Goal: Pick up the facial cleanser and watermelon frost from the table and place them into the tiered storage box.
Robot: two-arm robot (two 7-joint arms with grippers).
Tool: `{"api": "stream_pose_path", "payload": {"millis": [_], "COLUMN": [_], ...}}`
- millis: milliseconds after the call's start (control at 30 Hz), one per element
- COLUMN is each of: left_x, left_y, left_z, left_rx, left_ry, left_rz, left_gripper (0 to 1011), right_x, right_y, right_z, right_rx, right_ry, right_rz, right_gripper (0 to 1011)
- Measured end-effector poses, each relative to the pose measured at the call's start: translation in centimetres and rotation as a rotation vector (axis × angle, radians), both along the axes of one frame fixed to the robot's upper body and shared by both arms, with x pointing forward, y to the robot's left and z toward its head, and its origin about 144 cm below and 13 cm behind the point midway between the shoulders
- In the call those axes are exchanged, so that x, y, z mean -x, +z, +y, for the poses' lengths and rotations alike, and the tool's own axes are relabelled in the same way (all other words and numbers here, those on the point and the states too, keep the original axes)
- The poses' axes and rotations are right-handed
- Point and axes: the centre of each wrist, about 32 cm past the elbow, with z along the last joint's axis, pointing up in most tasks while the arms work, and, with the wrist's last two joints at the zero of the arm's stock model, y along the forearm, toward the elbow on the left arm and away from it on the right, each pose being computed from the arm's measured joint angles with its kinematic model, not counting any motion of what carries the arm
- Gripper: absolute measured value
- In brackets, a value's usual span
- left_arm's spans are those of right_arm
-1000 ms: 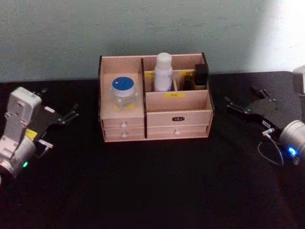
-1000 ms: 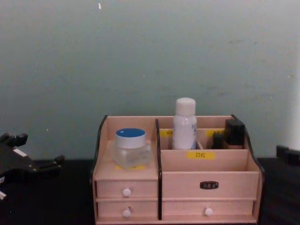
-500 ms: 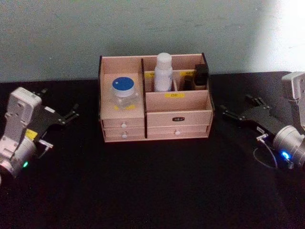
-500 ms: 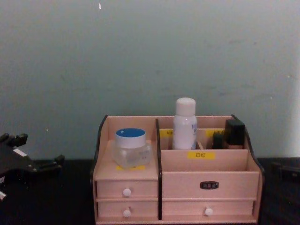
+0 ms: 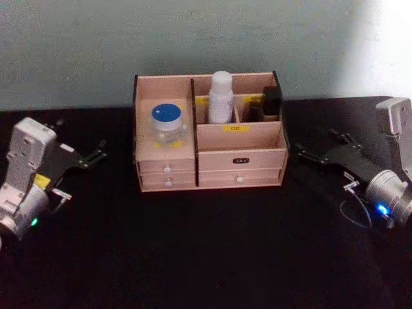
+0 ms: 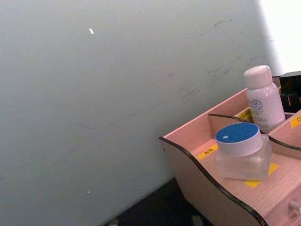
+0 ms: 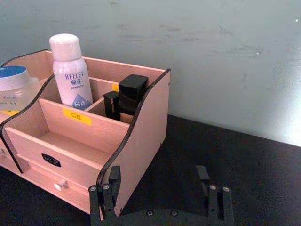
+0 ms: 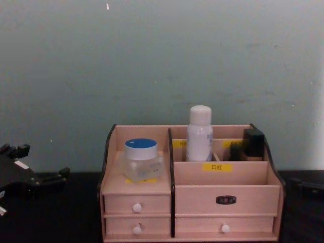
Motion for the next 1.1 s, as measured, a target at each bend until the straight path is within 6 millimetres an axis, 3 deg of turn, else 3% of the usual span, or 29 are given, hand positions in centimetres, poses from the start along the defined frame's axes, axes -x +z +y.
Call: {"api": "stream_pose_path", "payload": {"millis": [1100], "left_x": [0.00], "left_y": [0.00], "left_z": [0.00], "left_rx": [0.000], "left_ry": [0.000], "left_rz": [0.000], "left_gripper": [1001], "right_x": [0.05], "right_y": [0.03], "right_z": [-0.05], "right_rx": [-0.003], "right_ry": [0.002], "right_rz": [-0.002], "right_gripper": [1002]}}
